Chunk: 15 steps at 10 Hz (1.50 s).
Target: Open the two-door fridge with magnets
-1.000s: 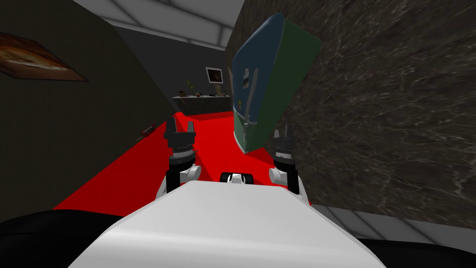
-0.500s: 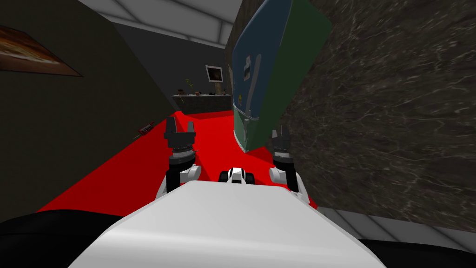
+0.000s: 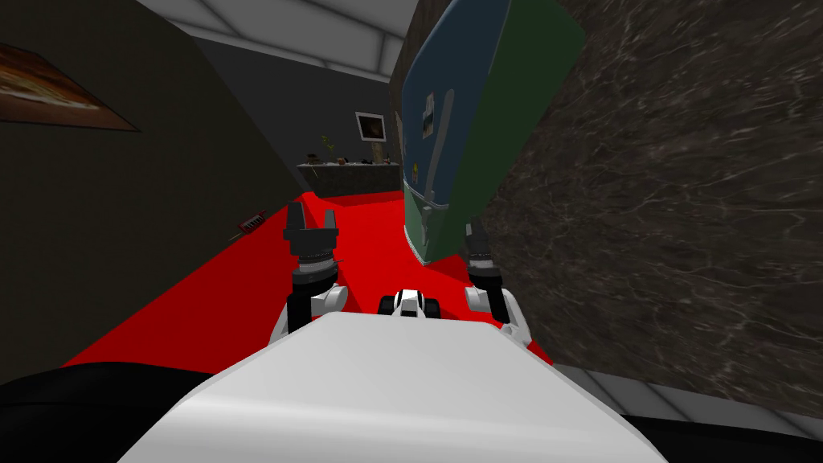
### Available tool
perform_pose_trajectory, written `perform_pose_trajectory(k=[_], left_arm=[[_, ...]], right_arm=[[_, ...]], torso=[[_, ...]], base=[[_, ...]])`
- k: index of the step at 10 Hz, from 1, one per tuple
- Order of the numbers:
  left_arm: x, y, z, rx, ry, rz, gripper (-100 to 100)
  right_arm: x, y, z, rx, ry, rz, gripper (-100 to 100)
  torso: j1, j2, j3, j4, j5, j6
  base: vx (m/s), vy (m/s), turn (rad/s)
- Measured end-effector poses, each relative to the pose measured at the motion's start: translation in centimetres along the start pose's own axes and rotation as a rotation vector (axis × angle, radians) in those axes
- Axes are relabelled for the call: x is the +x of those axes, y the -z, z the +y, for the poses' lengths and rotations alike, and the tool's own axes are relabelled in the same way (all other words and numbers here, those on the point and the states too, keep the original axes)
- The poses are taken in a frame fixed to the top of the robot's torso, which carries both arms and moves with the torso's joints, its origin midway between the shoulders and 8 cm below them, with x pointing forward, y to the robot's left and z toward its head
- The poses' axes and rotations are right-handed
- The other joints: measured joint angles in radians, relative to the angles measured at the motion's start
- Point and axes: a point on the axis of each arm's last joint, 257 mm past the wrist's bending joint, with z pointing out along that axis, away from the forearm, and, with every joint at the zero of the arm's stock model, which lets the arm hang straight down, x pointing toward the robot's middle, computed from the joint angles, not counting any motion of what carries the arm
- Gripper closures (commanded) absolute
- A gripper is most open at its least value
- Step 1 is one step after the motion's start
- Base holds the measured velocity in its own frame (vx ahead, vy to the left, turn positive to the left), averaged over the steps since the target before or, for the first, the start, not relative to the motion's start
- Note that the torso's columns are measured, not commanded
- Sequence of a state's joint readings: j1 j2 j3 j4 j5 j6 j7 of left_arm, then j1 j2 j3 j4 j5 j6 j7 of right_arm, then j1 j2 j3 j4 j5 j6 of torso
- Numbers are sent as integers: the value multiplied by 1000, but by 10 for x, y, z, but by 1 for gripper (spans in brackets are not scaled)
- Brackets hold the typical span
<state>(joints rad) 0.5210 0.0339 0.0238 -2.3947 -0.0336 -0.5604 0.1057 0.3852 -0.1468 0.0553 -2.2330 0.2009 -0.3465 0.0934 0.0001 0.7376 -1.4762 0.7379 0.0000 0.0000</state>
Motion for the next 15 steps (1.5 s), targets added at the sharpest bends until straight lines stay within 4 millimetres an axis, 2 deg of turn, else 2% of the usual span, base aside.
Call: perform_pose_trajectory(k=[8, 15], left_arm=[[0, 0, 0, 0, 0, 0, 0], [0, 0, 0, 0, 0, 0, 0]], right_arm=[[39, -21, -16, -24, 406, 120, -100], [66, -36, -30, -61, 751, 203, -100]], torso=[[0, 0, 0, 0, 0, 0], [0, 0, 0, 0, 0, 0]], base=[[57, -6, 10], [54, -4, 12]])
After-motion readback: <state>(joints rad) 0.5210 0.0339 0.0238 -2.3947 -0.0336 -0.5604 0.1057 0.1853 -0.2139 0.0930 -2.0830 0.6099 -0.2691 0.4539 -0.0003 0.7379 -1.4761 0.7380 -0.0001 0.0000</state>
